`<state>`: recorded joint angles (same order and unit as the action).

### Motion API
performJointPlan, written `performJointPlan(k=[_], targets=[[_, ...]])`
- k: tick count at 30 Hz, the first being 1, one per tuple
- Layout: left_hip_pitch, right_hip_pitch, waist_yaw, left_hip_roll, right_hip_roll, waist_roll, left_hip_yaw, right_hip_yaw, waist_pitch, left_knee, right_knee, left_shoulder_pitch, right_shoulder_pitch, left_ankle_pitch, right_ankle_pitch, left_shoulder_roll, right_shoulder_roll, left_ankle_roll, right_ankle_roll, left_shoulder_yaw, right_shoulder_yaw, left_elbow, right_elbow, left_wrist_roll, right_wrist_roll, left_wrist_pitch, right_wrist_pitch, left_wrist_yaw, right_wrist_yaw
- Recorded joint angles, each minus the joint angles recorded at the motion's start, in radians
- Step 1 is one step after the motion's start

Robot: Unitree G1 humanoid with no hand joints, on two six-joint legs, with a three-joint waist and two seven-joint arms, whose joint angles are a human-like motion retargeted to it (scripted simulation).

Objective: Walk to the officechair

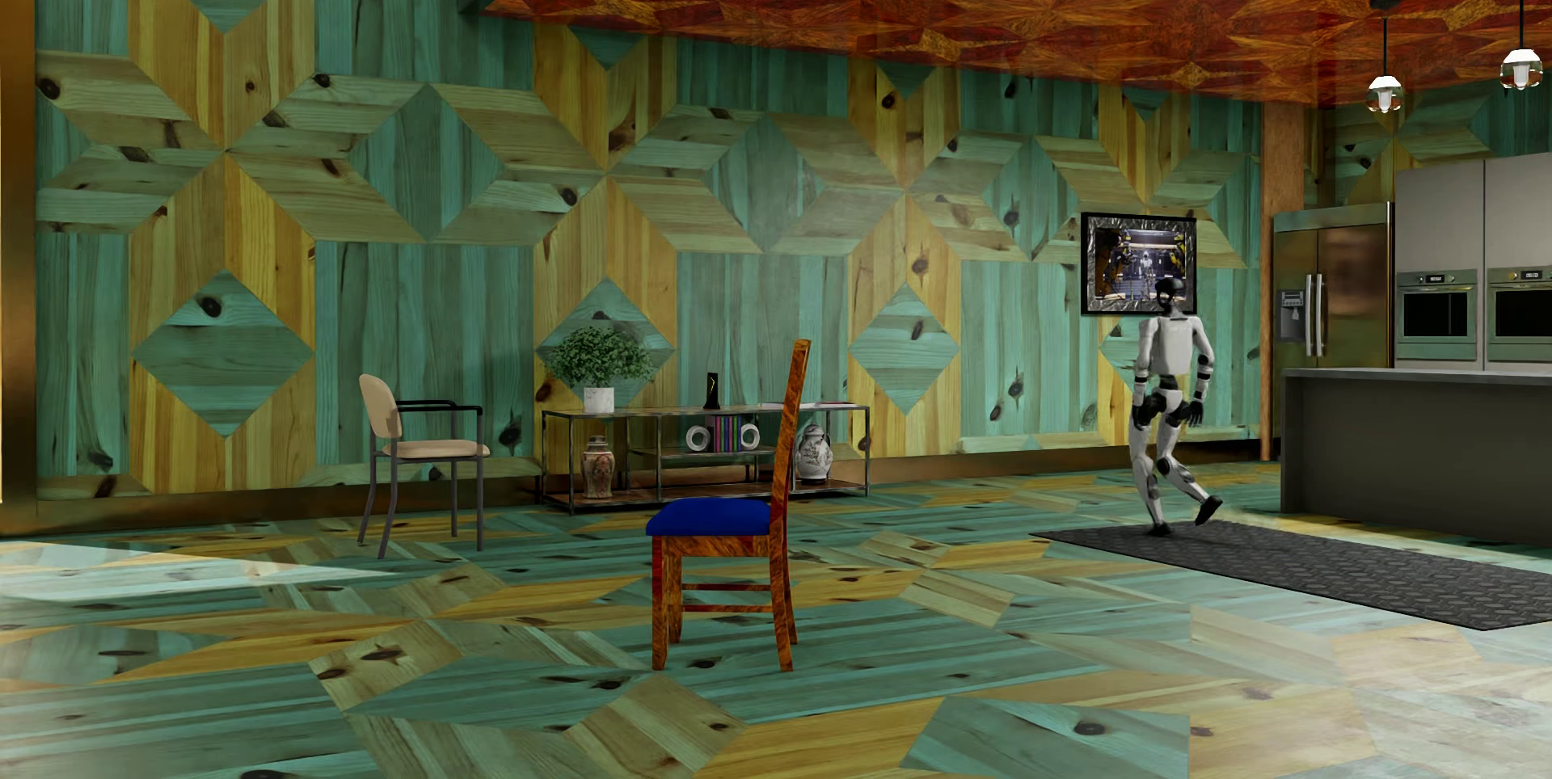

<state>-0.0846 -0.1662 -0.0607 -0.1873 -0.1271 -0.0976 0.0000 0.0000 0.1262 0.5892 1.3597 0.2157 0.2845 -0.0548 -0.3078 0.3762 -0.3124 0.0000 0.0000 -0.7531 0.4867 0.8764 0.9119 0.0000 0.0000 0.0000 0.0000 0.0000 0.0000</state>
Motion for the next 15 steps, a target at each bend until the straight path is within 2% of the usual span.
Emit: performJointPlan(k=[1, 3, 5, 6, 7, 8, 9, 10, 11, 12, 13, 14, 15], targets=[[0.103, -0.047, -0.061, 0.016, -0.002, 0.019, 0.0, 0.0, 0.002, -0.055, -0.128, -0.038, 0.028, -0.083, -0.006, 0.021, -0.009, 0.0, 0.0, -0.035, 0.014, -0.036, -0.004, 0.0, 0.0, 0.0, 0.0, 0.0, 0.0], [0.267, -0.125, -0.132, 0.051, -0.009, 0.053, 0.0, 0.0, -0.003, -0.14, -0.46, -0.106, 0.059, -0.231, 0.058, 0.035, -0.027, 0.0, 0.0, 0.011, 0.001, -0.077, 0.02, 0.0, 0.0, 0.0, 0.0, 0.0, 0.0], [0.364, -0.178, -0.174, 0.062, -0.016, 0.058, 0.0, 0.0, -0.035, -0.168, -0.778, -0.167, 0.064, -0.353, 0.234, 0.049, -0.034, 0.0, 0.0, 0.097, 0.024, -0.104, 0.048, 0.0, 0.0, 0.0, 0.0, 0.0, 0.0], [0.396, -0.218, -0.173, 0.06, -0.018, 0.067, 0.0, 0.0, -0.05, -0.167, -1.192, -0.189, 0.065, -0.367, 0.328, 0.048, -0.036, 0.0, 0.0, 0.14, 0.02, -0.107, 0.063, 0.0, 0.0, 0.0, 0.0, 0.0, 0.0], [0.425, -0.259, -0.2, 0.081, -0.018, 0.074, 0.0, 0.0, -0.051, -0.145, -0.855, -0.199, 0.064, -0.342, 0.247, 0.065, -0.041, 0.0, 0.0, 0.147, 0.036, -0.133, 0.062, 0.0, 0.0, 0.0, 0.0, 0.0, 0.0], [0.467, -0.277, -0.228, 0.111, 0.011, 0.09, 0.0, 0.0, -0.038, -0.103, -0.763, -0.178, 0.057, -0.281, 0.257, 0.065, -0.044, 0.0, 0.0, 0.203, 0.054, -0.159, 0.075, 0.0, 0.0, 0.0, 0.0, 0.0, 0.0], [0.454, -0.297, -0.246, 0.14, 0.032, 0.109, 0.0, 0.0, -0.054, 0.001, -0.674, -0.157, 0.057, -0.154, 0.308, 0.047, -0.043, 0.0, 0.0, 0.23, 0.059, -0.144, 0.094, 0.0, 0.0, 0.0, 0.0, 0.0, 0.0], [0.417, -0.267, -0.251, 0.186, 0.083, 0.142, 0.0, 0.0, -0.048, 0.182, -0.592, -0.124, 0.054, 0.05, 0.272, 0.014, -0.041, 0.0, 0.0, 0.24, 0.056, -0.112, 0.12, 0.0, 0.0, 0.0, 0.0, 0.0, 0.0], [0.3, -0.23, -0.228, 0.18, 0.117, 0.138, 0.0, 0.0, -0.049, 0.439, -0.579, -0.097, 0.041, 0.213, 0.218, 0.003, -0.034, 0.0, 0.0, 0.225, 0.039, -0.097, 0.127, 0.0, 0.0, 0.0, 0.0, 0.0, 0.0], [0.18, -0.159, -0.206, 0.199, 0.157, 0.144, 0.0, 0.0, -0.028, 0.697, -0.59, -0.085, 0.036, 0.214, 0.169, -0.01, -0.028, 0.0, 0.0, 0.197, 0.01, -0.075, 0.105, 0.0, 0.0, 0.0, 0.0, 0.0, 0.0], [0.062, -0.063, -0.167, 0.194, 0.147, 0.13, 0.0, 0.0, -0.01, 0.839, -0.626, -0.084, 0.021, 0.152, 0.146, -0.01, -0.029, 0.0, 0.0, 0.126, 0.019, -0.058, 0.073, 0.0, 0.0, 0.0, 0.0, 0.0, 0.0], [-0.044, 0.018, -0.108, 0.166, 0.124, 0.098, 0.0, 0.0, -0.008, 0.847, -0.666, -0.058, 0.012, 0.139, 0.135, -0.031, -0.026, 0.0, 0.0, 0.126, 0.016, -0.034, 0.032, 0.0, 0.0, 0.0, 0.0, 0.0, 0.0], [-0.131, 0.086, -0.036, 0.16, 0.12, 0.073, 0.0, 0.0, 0.002, 0.742, -0.706, -0.012, -0.009, 0.174, 0.121, -0.007, -0.03, 0.0, 0.0, 0.103, 0.025, -0.09, -0.012, 0.0, 0.0, 0.0, 0.0, 0.0, 0.0]])
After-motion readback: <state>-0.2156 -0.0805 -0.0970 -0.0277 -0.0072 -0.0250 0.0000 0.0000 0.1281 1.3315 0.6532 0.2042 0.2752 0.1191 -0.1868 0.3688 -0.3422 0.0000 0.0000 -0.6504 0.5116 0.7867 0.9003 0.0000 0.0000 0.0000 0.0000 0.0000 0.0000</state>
